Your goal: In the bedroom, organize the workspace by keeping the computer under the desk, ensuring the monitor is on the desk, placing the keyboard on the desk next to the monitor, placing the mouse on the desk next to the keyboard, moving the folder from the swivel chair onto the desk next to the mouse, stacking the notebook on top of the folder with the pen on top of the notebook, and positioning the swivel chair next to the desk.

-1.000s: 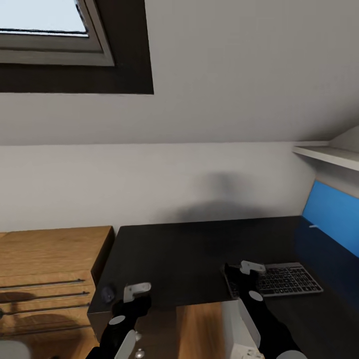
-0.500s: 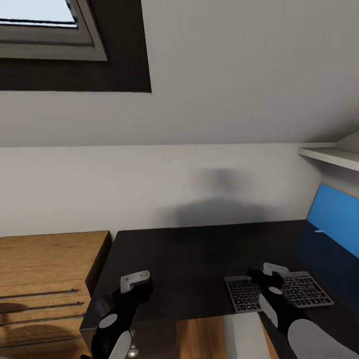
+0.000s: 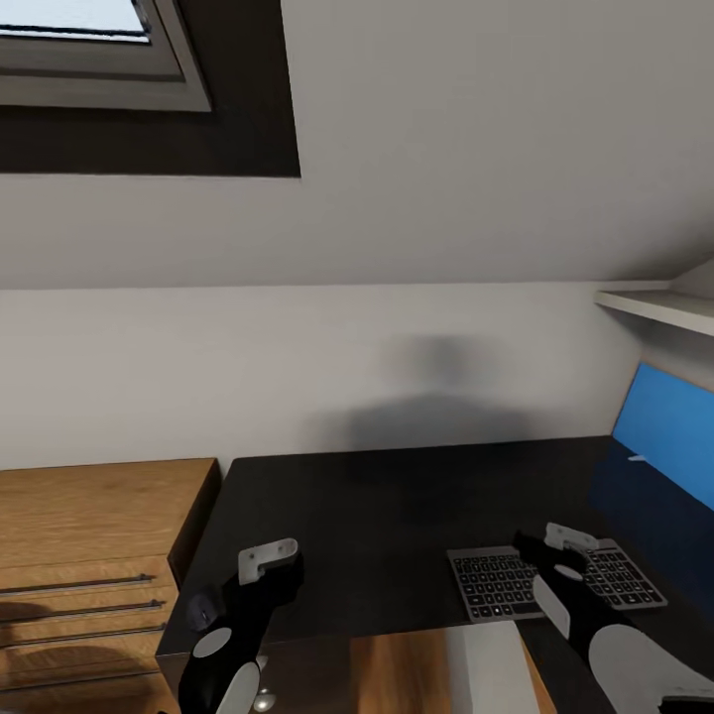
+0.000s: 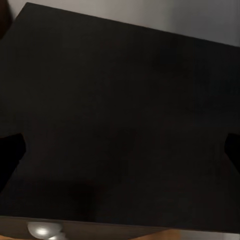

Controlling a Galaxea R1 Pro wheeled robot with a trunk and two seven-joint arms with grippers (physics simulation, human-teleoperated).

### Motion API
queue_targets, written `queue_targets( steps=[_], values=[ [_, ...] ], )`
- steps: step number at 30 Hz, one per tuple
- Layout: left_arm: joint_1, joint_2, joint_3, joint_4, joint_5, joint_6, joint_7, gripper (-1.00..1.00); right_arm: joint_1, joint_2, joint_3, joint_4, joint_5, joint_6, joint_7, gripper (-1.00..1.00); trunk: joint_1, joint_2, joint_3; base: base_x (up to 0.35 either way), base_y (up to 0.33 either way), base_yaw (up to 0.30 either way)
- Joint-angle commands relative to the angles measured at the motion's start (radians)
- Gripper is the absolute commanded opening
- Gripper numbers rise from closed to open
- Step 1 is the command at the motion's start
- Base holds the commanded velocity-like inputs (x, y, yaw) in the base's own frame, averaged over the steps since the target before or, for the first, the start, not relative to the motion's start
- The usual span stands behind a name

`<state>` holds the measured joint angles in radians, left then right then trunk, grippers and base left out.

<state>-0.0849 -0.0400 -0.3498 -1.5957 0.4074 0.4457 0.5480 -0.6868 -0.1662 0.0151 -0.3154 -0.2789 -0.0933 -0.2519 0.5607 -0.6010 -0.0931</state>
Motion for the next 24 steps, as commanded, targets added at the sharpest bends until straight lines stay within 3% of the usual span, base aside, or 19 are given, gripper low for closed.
queue_targets(
  steps=[1,3,15,24],
  values=[
    [-0.001,0.000,-0.001,-0.001,0.009,0.002,0.009,1.00,-0.002,-0.001,0.001,0.000,-0.011,0.014,-0.001,1.00,0.004,-0.009,-0.005,0.000,0.000,0.000],
    [-0.001,-0.003,-0.001,0.003,0.010,0.002,0.010,1.00,-0.006,-0.002,0.000,-0.002,-0.028,0.047,-0.001,1.00,0.012,-0.023,-0.011,0.000,0.000,0.000],
    [-0.001,-0.006,-0.006,0.008,0.011,0.002,0.010,1.00,-0.020,-0.004,-0.001,-0.001,-0.032,0.154,-0.003,1.00,0.058,-0.107,-0.049,0.000,0.000,0.000],
    [-0.001,-0.006,-0.047,0.008,0.026,0.002,0.011,1.00,-0.030,-0.015,-0.001,0.001,-0.032,0.216,-0.009,1.00,0.092,-0.170,-0.077,0.000,0.000,0.000]
  ],
)
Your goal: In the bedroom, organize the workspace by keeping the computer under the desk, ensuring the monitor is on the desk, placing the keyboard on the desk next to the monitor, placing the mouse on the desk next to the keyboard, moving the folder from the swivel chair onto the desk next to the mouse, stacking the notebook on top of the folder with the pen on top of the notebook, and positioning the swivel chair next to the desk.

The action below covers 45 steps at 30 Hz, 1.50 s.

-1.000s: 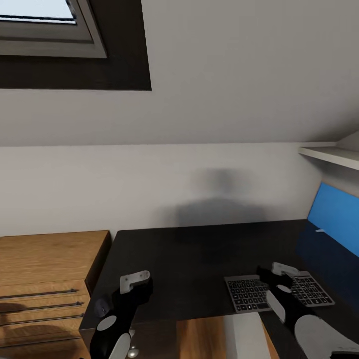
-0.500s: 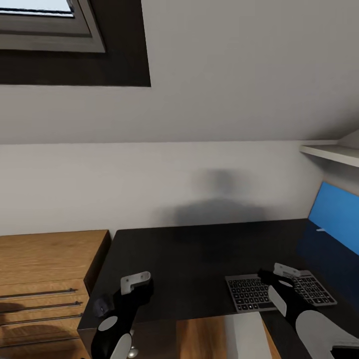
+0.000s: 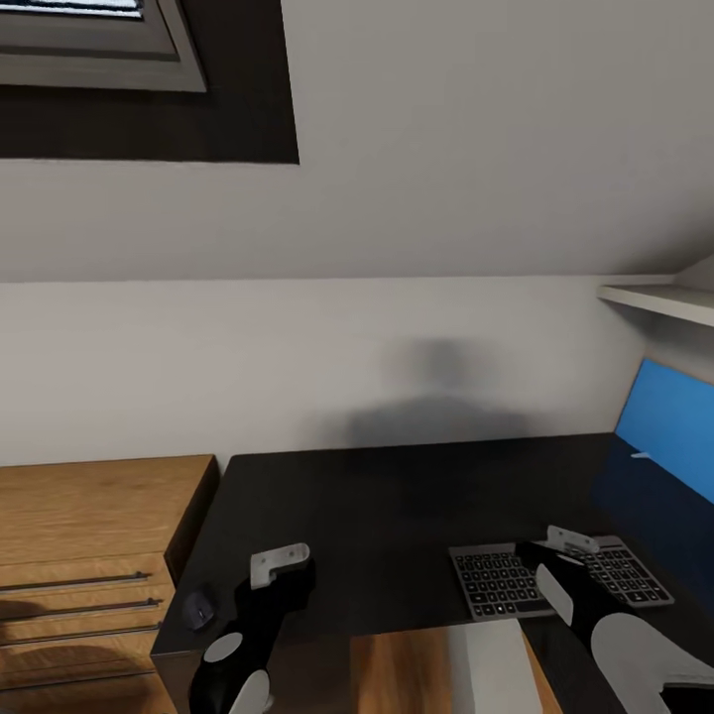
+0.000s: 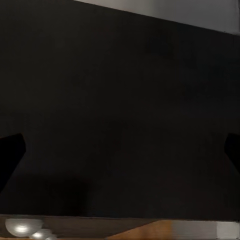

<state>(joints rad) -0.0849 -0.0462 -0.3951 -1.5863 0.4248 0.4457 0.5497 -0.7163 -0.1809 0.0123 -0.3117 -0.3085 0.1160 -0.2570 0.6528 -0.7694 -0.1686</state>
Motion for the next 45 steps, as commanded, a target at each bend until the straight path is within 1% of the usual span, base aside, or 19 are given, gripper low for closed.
queue_targets(
  steps=[1,4,7,10,15,18,21,23,29,40,45],
  values=[
    [0.000,0.000,-0.004,-0.001,0.013,0.002,0.011,1.00,-0.001,-0.001,0.001,-0.002,-0.003,0.015,-0.004,1.00,0.004,-0.009,-0.005,0.000,0.000,0.000],
    [0.004,0.000,-0.019,-0.003,0.020,0.002,0.038,1.00,-0.004,-0.003,0.001,-0.001,-0.003,0.027,-0.005,1.00,0.016,-0.030,-0.014,0.000,0.000,0.000],
    [0.011,0.000,-0.055,-0.008,0.022,0.002,0.071,1.00,-0.005,-0.002,0.001,-0.001,-0.003,0.029,-0.005,1.00,0.027,-0.051,-0.024,0.000,0.000,0.000],
    [0.012,0.000,-0.063,-0.009,0.023,0.002,0.078,1.00,-0.005,-0.002,0.001,-0.002,-0.003,0.030,-0.005,1.00,0.039,-0.072,-0.033,0.000,0.000,0.000],
    [0.013,0.001,-0.064,-0.009,0.026,0.002,0.082,1.00,-0.005,-0.002,0.002,-0.004,-0.003,0.030,-0.004,1.00,0.058,-0.107,-0.049,0.000,0.000,0.000],
    [0.013,0.002,-0.064,-0.009,0.028,0.001,0.097,1.00,-0.005,-0.001,0.003,-0.005,-0.003,0.031,-0.004,1.00,0.069,-0.128,-0.058,0.000,0.000,0.000],
    [0.013,0.002,-0.065,-0.009,0.034,-0.001,0.179,1.00,-0.005,0.001,0.005,-0.009,-0.003,0.031,-0.001,1.00,0.081,-0.149,-0.068,0.000,0.000,0.000],
    [0.013,0.002,-0.066,-0.009,0.045,-0.002,0.201,1.00,-0.005,0.001,0.006,-0.012,-0.003,0.031,0.000,1.00,0.089,-0.163,-0.074,0.000,0.000,0.000],
    [0.013,0.002,-0.066,-0.009,0.066,-0.002,0.215,1.00,-0.005,0.002,0.006,-0.023,-0.003,0.031,0.001,1.00,0.112,-0.205,-0.093,0.000,0.000,0.000],
    [0.013,0.002,-0.066,-0.009,0.068,-0.002,0.216,1.00,-0.005,0.001,0.006,-0.024,-0.003,0.035,-0.002,1.00,0.154,-0.282,-0.127,0.000,0.000,0.000],
    [0.013,0.002,-0.067,-0.009,0.070,-0.002,0.216,1.00,-0.005,0.001,0.005,-0.024,-0.003,0.068,-0.002,1.00,0.173,-0.317,-0.143,0.000,0.000,0.000]
  ],
)
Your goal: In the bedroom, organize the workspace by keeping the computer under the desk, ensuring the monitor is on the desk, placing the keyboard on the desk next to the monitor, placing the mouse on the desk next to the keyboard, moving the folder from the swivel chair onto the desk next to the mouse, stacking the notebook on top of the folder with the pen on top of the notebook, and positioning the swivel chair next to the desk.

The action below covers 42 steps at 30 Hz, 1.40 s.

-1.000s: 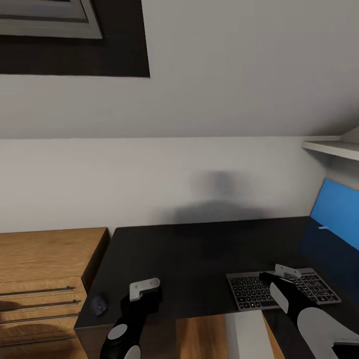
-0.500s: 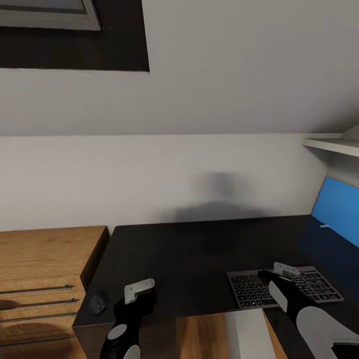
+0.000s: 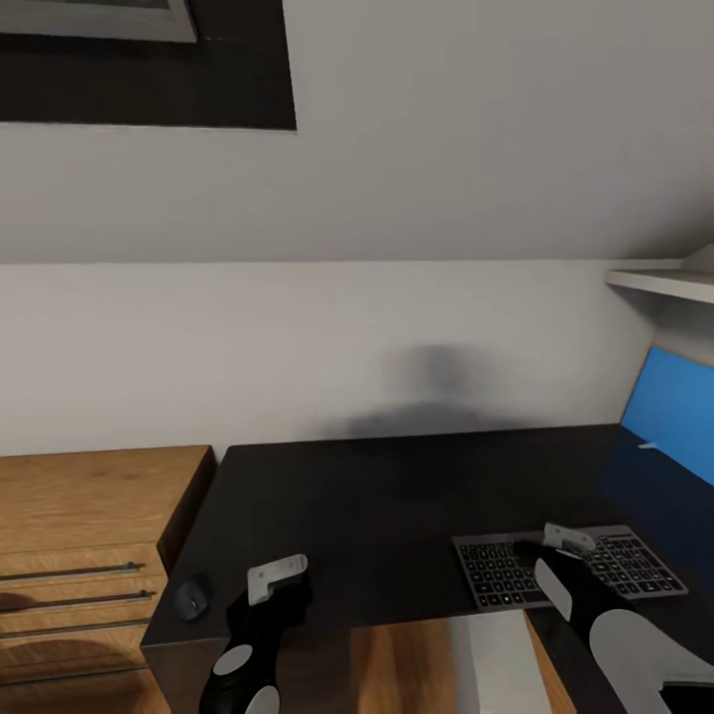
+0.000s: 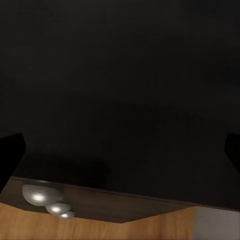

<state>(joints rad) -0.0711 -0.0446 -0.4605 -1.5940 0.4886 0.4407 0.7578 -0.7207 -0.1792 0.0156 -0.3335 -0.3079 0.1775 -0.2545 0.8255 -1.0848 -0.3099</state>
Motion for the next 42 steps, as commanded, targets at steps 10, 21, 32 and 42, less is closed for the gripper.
queue_targets(
  steps=[10,21,32,42],
  values=[
    [-0.001,0.000,-0.001,-0.001,0.007,0.004,0.008,1.00,0.000,0.000,0.002,-0.002,-0.004,0.024,-0.004,1.00,0.039,-0.071,-0.033,0.000,0.000,0.000],
    [-0.001,0.000,-0.001,-0.001,0.007,0.004,0.008,1.00,0.000,0.000,0.002,-0.002,-0.003,0.025,-0.006,1.00,0.081,-0.148,-0.067,0.000,0.000,0.000],
    [-0.001,0.001,-0.001,-0.001,0.056,0.006,0.009,1.00,0.000,0.000,0.003,-0.002,-0.002,0.026,-0.006,1.00,0.088,-0.162,-0.073,0.000,0.000,0.000],
    [-0.001,0.006,-0.001,0.004,0.065,0.008,0.008,1.00,0.000,0.000,0.003,-0.001,0.001,0.026,-0.006,1.00,0.088,-0.162,-0.073,0.000,0.000,0.000]
  ],
)
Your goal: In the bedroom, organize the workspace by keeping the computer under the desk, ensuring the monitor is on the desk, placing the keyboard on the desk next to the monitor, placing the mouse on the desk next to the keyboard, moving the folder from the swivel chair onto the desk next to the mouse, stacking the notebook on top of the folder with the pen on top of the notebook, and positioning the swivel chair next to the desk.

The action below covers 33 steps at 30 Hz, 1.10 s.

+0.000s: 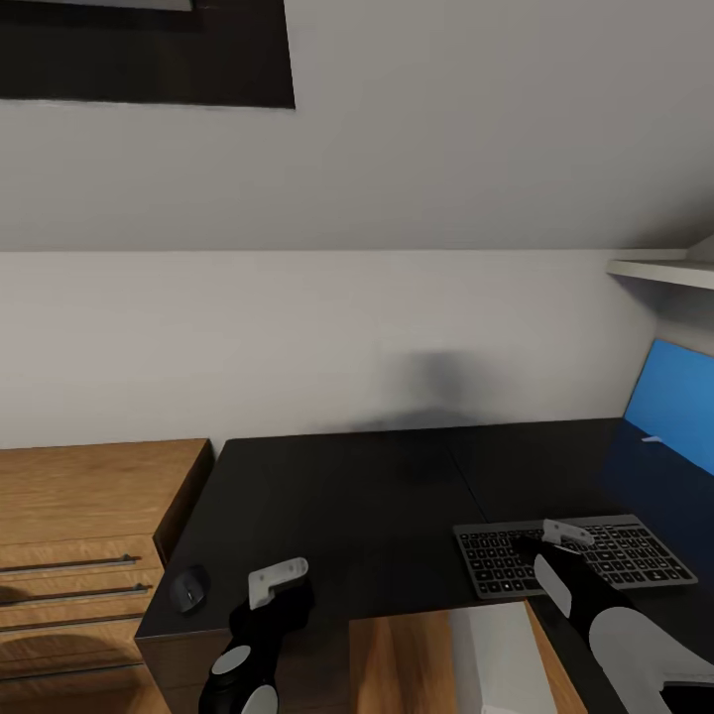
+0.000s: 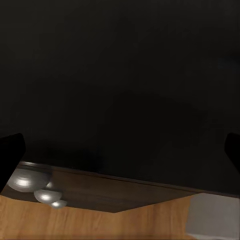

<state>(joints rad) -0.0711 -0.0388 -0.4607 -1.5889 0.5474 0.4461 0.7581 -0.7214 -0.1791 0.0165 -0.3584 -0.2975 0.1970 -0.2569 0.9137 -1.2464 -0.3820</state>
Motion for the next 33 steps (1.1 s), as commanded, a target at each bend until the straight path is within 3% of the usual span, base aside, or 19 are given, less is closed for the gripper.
queue_targets(
  steps=[1,11,24,33],
  values=[
    [-0.001,0.000,-0.001,-0.001,0.006,0.003,0.008,1.00,0.000,0.000,0.002,0.024,-0.009,0.006,-0.004,1.00,0.000,-0.001,-0.001,-0.006,0.000,0.000],
    [-0.001,0.000,-0.001,0.000,0.006,0.003,0.007,1.00,0.000,0.001,0.002,0.024,-0.008,0.005,-0.002,1.00,0.000,-0.001,-0.001,-0.148,0.011,0.000],
    [-0.001,0.000,-0.002,0.000,0.008,0.003,0.007,1.00,0.000,0.001,0.003,0.024,-0.008,0.005,0.002,1.00,0.000,-0.001,-0.001,-0.037,0.143,0.000],
    [-0.001,-0.001,-0.011,0.003,0.008,0.003,0.007,1.00,0.000,0.001,0.005,0.024,-0.008,0.005,0.002,1.00,0.000,-0.001,-0.001,-0.002,0.015,0.000]
  ],
)
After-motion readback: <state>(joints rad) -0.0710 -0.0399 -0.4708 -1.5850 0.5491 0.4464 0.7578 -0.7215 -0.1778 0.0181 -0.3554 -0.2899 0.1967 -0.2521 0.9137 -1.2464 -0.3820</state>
